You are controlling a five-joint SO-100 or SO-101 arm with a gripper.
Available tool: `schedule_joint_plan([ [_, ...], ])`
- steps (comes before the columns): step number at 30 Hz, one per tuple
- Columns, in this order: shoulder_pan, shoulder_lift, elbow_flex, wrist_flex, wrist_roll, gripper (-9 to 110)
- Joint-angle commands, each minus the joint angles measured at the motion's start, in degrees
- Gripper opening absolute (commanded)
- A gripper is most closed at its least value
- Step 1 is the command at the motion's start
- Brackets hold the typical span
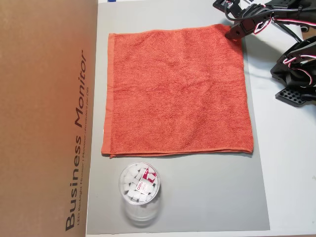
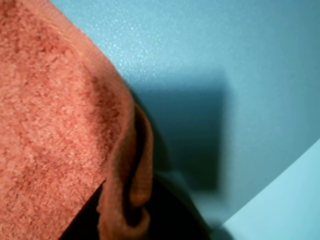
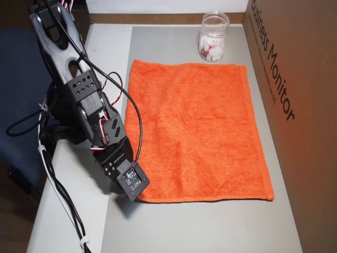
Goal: Fold the blanket.
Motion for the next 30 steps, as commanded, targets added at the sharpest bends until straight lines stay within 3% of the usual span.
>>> schedule_joint_plan([
  [1,1.6,0.6,-2.9,0.3,-0.4,0],
  [21,0.8,6.2,-6.9,0.6,-0.4,0],
  [30,-0.1,12.6,-7.5,9.3,0.6,0],
])
